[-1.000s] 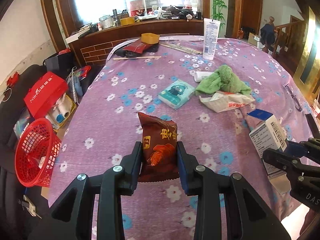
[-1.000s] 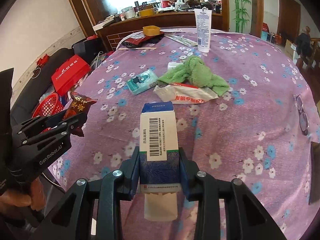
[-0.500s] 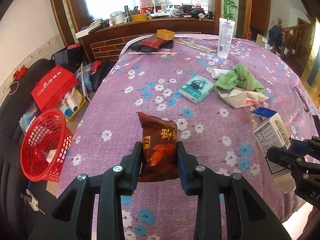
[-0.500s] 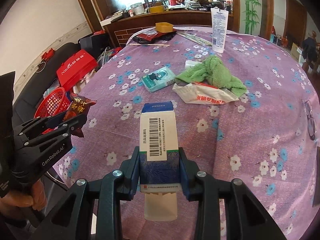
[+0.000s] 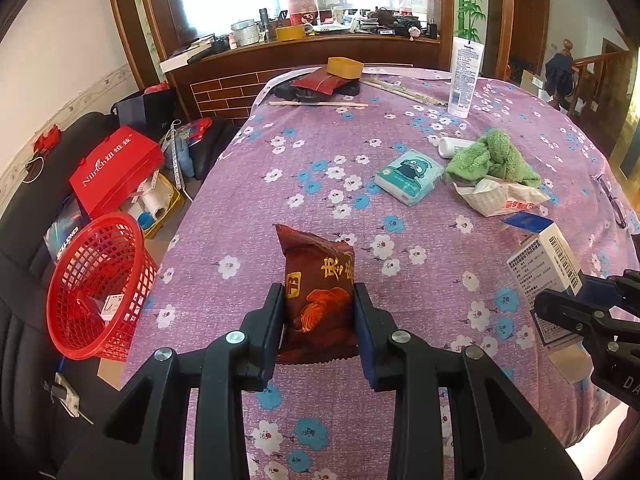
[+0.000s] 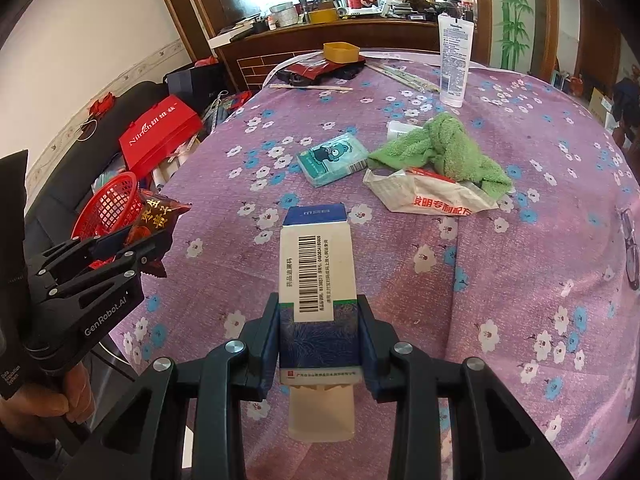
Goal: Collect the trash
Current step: 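Lift the snack bag and medicine box up from the table with both tools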
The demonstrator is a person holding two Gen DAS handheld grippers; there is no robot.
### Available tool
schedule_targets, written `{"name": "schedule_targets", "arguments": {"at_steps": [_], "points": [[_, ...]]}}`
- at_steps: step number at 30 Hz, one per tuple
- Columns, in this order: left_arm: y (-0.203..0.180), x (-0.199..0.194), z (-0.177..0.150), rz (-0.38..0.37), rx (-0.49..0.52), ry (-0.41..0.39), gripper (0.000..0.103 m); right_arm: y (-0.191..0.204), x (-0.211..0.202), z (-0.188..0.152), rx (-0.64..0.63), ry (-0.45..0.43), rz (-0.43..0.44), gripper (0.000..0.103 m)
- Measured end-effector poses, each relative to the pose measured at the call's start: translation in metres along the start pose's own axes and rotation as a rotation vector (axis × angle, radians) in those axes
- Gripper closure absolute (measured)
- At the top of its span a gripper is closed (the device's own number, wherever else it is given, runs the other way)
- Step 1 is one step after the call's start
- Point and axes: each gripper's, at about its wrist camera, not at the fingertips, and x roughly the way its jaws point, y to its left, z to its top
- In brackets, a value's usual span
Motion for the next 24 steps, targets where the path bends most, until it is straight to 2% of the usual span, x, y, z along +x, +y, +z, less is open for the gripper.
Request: {"name": "schedule_targets", "arguments": {"at_steps": [24], "points": [[0.02,-0.002,0.0,0.025,-0.04,-0.01,0.071,0.012,0.006,0.013,-0.038,0.0,0.013,0.065]]}}
